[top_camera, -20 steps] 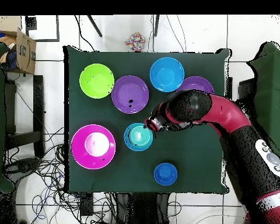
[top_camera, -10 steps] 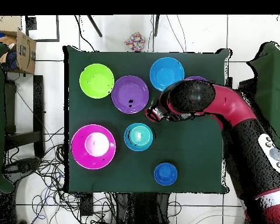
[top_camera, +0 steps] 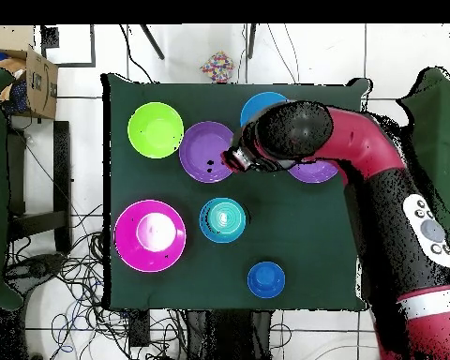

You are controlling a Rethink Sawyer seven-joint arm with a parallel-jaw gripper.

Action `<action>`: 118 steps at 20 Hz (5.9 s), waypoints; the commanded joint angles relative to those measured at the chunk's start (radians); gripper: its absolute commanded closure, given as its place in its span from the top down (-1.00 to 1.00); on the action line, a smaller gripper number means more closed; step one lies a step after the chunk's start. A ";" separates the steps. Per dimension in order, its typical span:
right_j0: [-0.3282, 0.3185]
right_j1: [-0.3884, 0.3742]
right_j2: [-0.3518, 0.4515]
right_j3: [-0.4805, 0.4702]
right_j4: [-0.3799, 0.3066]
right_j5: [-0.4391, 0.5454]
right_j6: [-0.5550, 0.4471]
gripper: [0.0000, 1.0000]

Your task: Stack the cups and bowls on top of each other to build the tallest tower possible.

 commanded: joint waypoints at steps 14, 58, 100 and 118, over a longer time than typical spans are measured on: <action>0.206 -0.014 -0.098 -0.193 0.032 0.035 0.268 1.00; 0.267 -0.015 -0.180 0.080 0.029 -0.545 0.398 1.00; 0.242 -0.083 -0.150 0.357 -0.072 -0.598 0.357 1.00; 0.363 -0.018 -0.262 0.363 -0.275 -0.859 0.371 1.00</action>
